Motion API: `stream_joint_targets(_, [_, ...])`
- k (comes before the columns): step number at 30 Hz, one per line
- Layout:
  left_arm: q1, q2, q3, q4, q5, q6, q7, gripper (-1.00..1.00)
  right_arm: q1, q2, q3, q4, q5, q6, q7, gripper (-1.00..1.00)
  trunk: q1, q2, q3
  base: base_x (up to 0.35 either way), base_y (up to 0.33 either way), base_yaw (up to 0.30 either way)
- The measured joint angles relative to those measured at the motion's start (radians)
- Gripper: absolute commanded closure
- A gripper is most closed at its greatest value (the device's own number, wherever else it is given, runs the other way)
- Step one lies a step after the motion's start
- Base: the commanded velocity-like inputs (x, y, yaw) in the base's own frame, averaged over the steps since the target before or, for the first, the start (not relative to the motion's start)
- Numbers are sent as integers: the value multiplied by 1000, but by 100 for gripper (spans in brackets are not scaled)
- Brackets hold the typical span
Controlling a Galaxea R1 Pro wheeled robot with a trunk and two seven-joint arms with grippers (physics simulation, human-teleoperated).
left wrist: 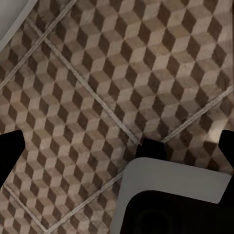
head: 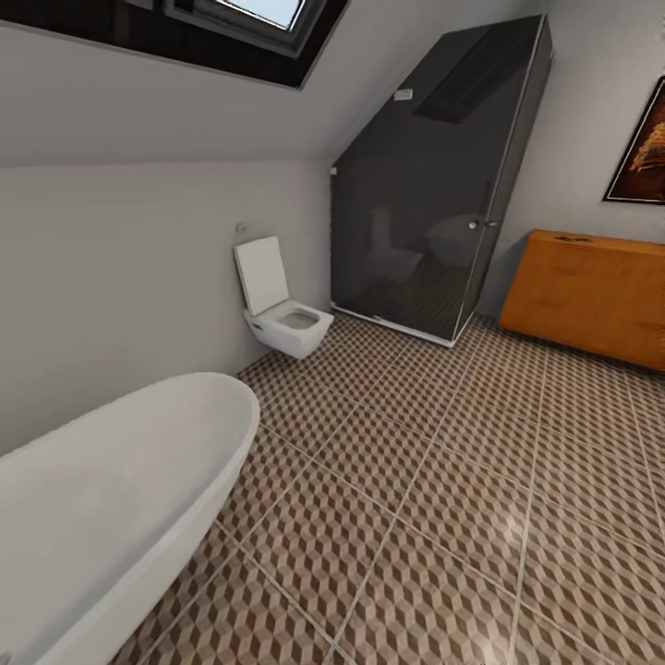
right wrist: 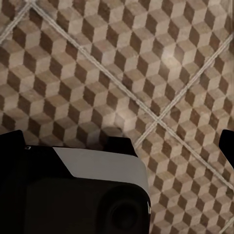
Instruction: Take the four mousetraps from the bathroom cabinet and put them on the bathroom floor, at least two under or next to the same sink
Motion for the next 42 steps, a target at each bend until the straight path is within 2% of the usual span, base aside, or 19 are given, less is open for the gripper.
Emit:
stream_joint_targets(10, [0, 0, 0, 0, 0, -1, 0, -100, 0, -2, 1, -3, 4, 0, 3, -100, 0, 0, 1, 0, 0, -20])
stream_joint_targets(18, [0, 0, 0, 0, 0, -1, 0, -100, 0, -3, 0, -7, 2, -1, 53, -100, 0, 0, 2, 0, 0, -1])
stream_joint_targets(24, [0, 0, 0, 0, -1, -1, 0, -100, 0, -2, -1, -8, 0, 0, 61, -100, 0, 0, 1, 0, 0, 0])
stream_joint_targets(35, [0, 2, 0, -2, -1, -3, 0, -100, 0, 4, 0, -8, 4, 2, 63, -100, 0, 0, -11, 0, 0, 0])
stream_joint_targets(42, [0, 3, 0, -2, -1, -3, 0, -100, 0, -4, -2, -8, -4, 0, 66, -100, 0, 0, -14, 0, 0, -190])
